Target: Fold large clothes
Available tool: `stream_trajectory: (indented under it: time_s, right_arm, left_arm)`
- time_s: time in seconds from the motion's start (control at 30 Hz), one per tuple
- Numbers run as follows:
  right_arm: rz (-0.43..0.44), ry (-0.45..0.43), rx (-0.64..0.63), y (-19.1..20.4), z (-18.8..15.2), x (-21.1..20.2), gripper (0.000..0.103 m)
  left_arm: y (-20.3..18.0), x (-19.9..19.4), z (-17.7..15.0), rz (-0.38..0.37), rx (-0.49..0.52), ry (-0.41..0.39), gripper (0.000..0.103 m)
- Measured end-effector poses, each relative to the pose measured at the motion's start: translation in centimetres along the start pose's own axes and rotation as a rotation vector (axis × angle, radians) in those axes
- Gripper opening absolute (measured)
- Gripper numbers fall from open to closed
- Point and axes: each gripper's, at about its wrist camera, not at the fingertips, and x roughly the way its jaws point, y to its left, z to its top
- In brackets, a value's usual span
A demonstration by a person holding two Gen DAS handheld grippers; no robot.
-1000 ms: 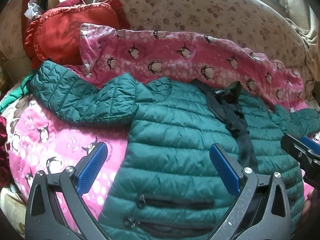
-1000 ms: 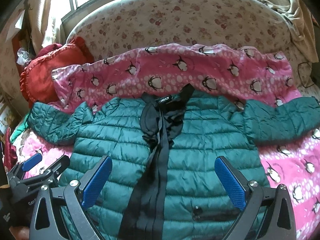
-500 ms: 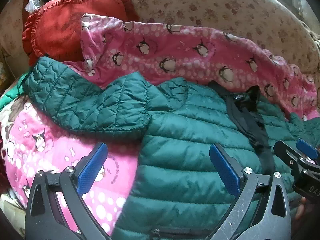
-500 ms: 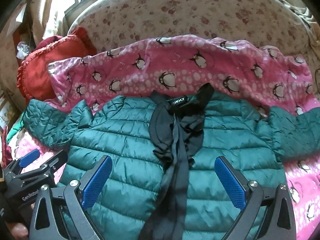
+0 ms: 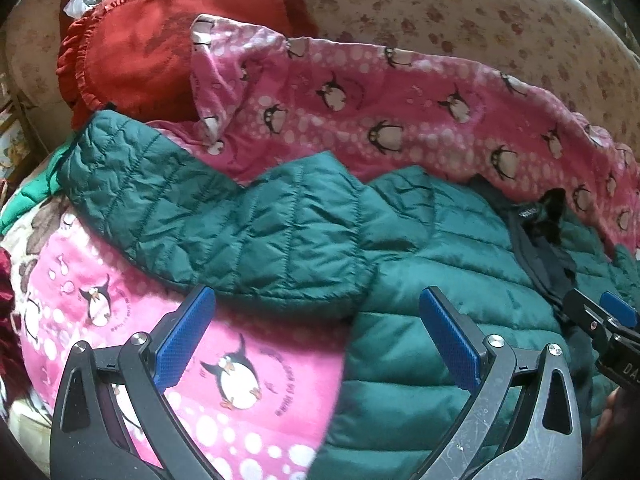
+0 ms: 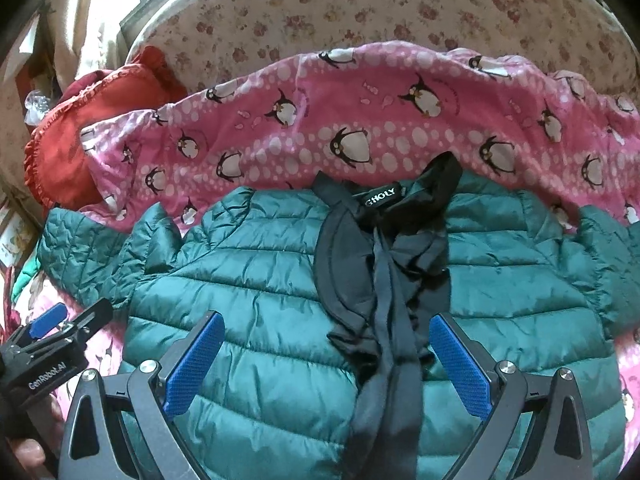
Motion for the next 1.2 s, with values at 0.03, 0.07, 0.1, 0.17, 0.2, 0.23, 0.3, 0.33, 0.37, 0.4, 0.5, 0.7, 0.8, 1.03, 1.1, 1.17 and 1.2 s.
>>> stream_trajectory:
  time_s: [0.03, 0.07, 0.1, 0.17, 0.2, 0.23, 0.3, 0.33, 0.37, 0.4, 0.5, 0.7, 0.8, 1.03, 1.1, 1.17, 1.2]
  right_arm:
    - [-0.003, 0.002, -0.002, 0.0, 0.0, 0.3, 0.102]
    - [-0.005, 0.005, -0.005, 0.1, 0.0, 0.6, 0.102]
    - [-0.005, 0.008, -0.007, 0.1, 0.0, 0.8, 0.102]
    - [-0.004, 0.017, -0.014, 0.2, -0.1, 1.1, 0.102]
    - [-0.002, 0.020, -0.018, 0.3, -0.1, 1.3, 0.102]
    - [0.002, 0.023, -0.020, 0.4, -0.2, 1.3, 0.102]
    - [0.011, 0.027, -0.024, 0.5, -0.3, 1.4, 0.102]
    - [0.013, 0.030, -0.027, 0.6, -0.4, 1.4, 0.102]
    - [0.014, 0.034, -0.030, 0.6, -0.4, 1.4, 0.102]
    - [0.017, 0.037, -0.033, 0.7, -0.5, 1.4, 0.102]
    - [0.029, 0.045, -0.037, 0.7, -0.7, 1.4, 0.102]
    - [0.040, 0.068, -0.033, 0.6, -1.2, 1.7, 0.102]
    - [0.045, 0.086, -0.032, 0.6, -1.5, 1.9, 0.102]
    - [0.039, 0.102, -0.064, 0.9, -2.1, 1.9, 0.102]
    - [0.041, 0.103, -0.062, 0.9, -2.2, 1.8, 0.102]
    - [0.043, 0.102, -0.058, 0.7, -2.3, 1.6, 0.102]
    - [0.044, 0.102, -0.057, 0.7, -2.4, 1.5, 0.102]
  left_arm:
    - [0.4, 0.2, 0.1, 0.008, -0.001, 0.001, 0.102]
    - [0.7, 0.4, 0.2, 0.011, -0.006, 0.005, 0.102]
    - [1.3, 0.7, 0.3, 0.014, -0.018, 0.011, 0.102]
    - [2.9, 1.3, 0.6, 0.023, -0.052, 0.019, 0.102]
    - [3.8, 1.7, 0.8, 0.027, -0.074, 0.022, 0.102]
    - [4.6, 2.0, 0.9, 0.033, -0.096, 0.024, 0.102]
    - [6.8, 2.8, 1.3, 0.051, -0.155, 0.031, 0.102]
    - [8.3, 3.3, 1.7, 0.067, -0.191, 0.029, 0.102]
    - [9.4, 3.6, 2.0, 0.083, -0.214, 0.028, 0.102]
    - [10.5, 3.9, 2.3, 0.105, -0.239, 0.022, 0.102]
    - [14.4, 4.6, 3.3, 0.187, -0.315, -0.026, 0.102]
    - [19.9, 6.6, 5.2, 0.272, -0.424, -0.042, 0.102]
    - [21.6, 7.5, 5.9, 0.278, -0.449, -0.062, 0.096]
    - [22.6, 8.5, 6.9, 0.249, -0.397, -0.109, 0.037]
    - [23.0, 8.1, 6.8, 0.205, -0.402, -0.120, 0.021]
    - [22.6, 6.8, 6.6, 0.170, -0.395, -0.138, 0.018]
    - [22.0, 5.8, 6.4, 0.143, -0.385, -0.150, 0.017]
